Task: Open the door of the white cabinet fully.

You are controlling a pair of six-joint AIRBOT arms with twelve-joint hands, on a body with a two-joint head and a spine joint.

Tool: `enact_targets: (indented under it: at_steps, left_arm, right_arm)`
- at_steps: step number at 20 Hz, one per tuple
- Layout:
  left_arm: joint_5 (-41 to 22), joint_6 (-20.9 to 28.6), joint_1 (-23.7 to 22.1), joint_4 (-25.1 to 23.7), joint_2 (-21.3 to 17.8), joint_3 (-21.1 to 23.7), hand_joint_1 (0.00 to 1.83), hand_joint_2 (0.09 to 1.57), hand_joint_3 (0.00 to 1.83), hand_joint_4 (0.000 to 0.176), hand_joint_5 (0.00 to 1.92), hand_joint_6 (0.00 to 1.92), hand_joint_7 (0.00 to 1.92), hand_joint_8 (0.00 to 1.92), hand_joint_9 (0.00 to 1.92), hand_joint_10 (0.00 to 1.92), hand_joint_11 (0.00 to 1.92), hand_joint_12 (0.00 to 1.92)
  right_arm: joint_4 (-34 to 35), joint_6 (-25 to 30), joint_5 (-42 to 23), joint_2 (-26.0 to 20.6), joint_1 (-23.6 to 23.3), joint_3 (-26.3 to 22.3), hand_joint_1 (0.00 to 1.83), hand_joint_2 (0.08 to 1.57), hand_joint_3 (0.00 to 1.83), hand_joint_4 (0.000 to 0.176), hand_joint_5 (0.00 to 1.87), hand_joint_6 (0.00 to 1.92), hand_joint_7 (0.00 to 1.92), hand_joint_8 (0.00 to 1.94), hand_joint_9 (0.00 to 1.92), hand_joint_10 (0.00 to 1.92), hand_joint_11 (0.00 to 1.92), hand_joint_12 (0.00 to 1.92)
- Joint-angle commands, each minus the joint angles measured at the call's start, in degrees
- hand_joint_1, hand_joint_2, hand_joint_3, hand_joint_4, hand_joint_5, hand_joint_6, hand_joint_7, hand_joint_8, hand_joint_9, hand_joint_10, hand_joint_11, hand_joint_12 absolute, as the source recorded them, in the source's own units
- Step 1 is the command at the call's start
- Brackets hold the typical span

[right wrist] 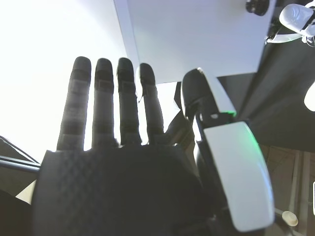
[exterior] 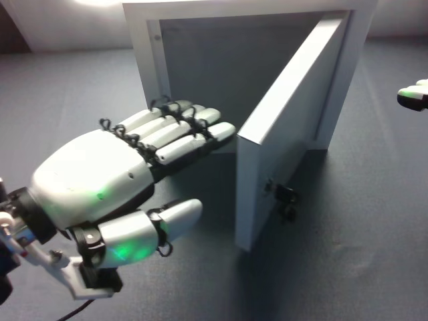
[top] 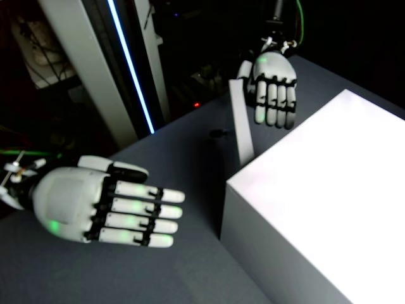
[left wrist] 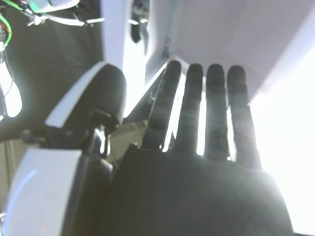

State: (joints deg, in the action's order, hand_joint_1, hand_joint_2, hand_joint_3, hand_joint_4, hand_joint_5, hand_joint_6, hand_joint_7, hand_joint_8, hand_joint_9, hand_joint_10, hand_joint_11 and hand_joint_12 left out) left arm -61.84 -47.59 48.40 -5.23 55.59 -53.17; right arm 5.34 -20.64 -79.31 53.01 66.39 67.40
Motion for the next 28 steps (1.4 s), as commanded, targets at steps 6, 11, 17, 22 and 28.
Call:
enact_targets:
  at_steps: [6, 11, 17, 22, 28]
  left_arm:
    - [-2.4, 3.6, -4.1, -5.6, 2.6, -1.3, 0.00, 1.57, 0.26, 0.000, 0.11, 0.00, 0.10, 0.00, 0.11, 0.00, 0.00, 0.33]
    - [-0.1, 5.4, -7.0, -9.1, 4.0, -2.4, 0.00, 1.57, 0.23, 0.000, 0.16, 0.00, 0.16, 0.00, 0.15, 0.00, 0.00, 0.44]
    - [1.0, 6.3, -10.1, -11.2, 5.9, -3.8, 0.00, 1.57, 0.25, 0.000, 0.17, 0.01, 0.14, 0.00, 0.13, 0.00, 0.00, 0.37]
    - [1.5, 6.8, -11.6, -12.5, 7.5, -4.5, 0.00, 1.57, 0.23, 0.000, 0.19, 0.01, 0.17, 0.00, 0.15, 0.00, 0.02, 0.33]
    - [2.7, 8.2, -13.6, -15.0, 9.5, -5.4, 0.21, 1.57, 0.20, 0.000, 0.16, 0.00, 0.15, 0.00, 0.14, 0.00, 0.07, 0.23]
  right_arm:
    - [1.7, 0.6, -7.0, -0.2, -0.2, 0.3, 0.53, 1.42, 0.00, 0.000, 0.34, 0.00, 0.34, 0.00, 0.29, 0.00, 0.26, 0.03]
    - [1.7, 0.6, -7.0, -0.1, -0.2, 0.4, 0.53, 1.41, 0.00, 0.000, 0.34, 0.00, 0.33, 0.00, 0.28, 0.00, 0.24, 0.02]
    - [1.7, 0.6, -7.0, 0.1, -0.2, 0.6, 0.54, 1.41, 0.00, 0.000, 0.33, 0.00, 0.34, 0.00, 0.28, 0.00, 0.25, 0.03]
    - [2.1, 0.6, -7.0, 0.1, -0.2, 0.7, 0.53, 1.40, 0.00, 0.002, 0.34, 0.00, 0.33, 0.00, 0.27, 0.00, 0.22, 0.01]
    - [2.2, 0.6, -7.0, 0.2, -0.2, 0.9, 0.52, 1.42, 0.00, 0.000, 0.32, 0.00, 0.31, 0.00, 0.24, 0.00, 0.20, 0.01]
